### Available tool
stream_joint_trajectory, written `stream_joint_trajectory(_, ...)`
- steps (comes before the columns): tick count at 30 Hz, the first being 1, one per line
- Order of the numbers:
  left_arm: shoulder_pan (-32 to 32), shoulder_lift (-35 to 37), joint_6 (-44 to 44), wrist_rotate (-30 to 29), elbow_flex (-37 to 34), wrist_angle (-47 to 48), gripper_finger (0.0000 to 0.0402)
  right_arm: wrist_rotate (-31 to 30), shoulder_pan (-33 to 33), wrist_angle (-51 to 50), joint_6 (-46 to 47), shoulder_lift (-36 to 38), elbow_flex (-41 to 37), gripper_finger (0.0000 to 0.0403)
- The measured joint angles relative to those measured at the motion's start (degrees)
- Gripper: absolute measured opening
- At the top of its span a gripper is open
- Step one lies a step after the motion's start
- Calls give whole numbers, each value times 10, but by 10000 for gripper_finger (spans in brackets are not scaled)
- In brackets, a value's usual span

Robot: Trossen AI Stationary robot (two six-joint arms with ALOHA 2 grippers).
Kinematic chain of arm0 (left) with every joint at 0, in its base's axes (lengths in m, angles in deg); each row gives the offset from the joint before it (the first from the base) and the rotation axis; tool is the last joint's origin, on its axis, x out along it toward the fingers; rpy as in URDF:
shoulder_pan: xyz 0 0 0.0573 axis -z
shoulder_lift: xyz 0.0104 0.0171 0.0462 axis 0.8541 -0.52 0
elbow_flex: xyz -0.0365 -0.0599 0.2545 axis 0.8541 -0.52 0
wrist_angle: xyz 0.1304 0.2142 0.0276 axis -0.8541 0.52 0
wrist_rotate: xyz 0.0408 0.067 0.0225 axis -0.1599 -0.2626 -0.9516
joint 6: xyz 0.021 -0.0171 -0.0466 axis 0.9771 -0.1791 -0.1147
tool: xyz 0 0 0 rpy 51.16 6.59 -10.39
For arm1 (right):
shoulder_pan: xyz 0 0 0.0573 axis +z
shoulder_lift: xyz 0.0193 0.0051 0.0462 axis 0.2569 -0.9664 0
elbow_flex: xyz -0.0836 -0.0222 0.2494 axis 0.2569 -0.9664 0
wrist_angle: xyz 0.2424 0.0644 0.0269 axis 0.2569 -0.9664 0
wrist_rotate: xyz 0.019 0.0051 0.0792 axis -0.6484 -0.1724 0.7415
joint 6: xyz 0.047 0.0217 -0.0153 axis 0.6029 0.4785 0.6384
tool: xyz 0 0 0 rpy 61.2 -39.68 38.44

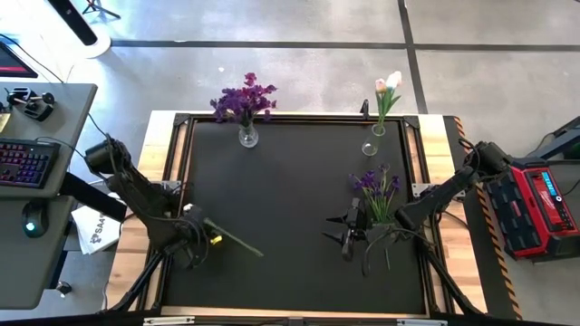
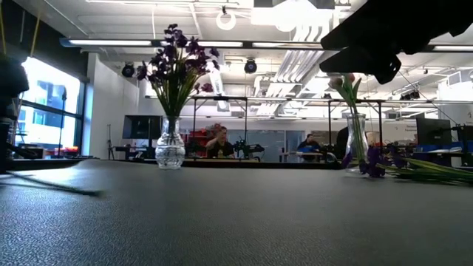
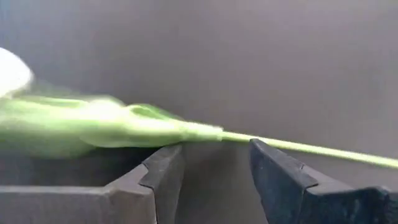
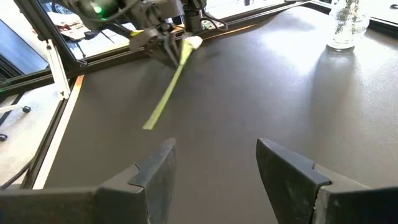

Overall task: Sort flowers into vase by color
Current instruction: Put the white flowers into the right transparent vase

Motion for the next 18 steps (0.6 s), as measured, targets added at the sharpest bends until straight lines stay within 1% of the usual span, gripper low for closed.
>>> stream_joint_trajectory(2, -17, 0, 13, -7, 0, 8, 171, 0, 0, 4, 0, 0, 0, 204)
stream_joint_trajectory(7, -71, 1, 78, -7, -6, 3, 171, 0, 0, 14, 0, 0, 0, 204)
stream_joint_trajectory(13, -121, 1, 182, -7, -6, -13, 171, 1, 0, 22, 0, 0, 0, 204)
stream_joint_trajectory(16, -132, 2, 223, 18, -5, -19, 171, 3, 0, 22, 4, 0, 0, 204)
stream_joint_trajectory(18, -134, 2, 229, 35, -5, -17, 171, 3, 0, 24, 5, 0, 0, 204)
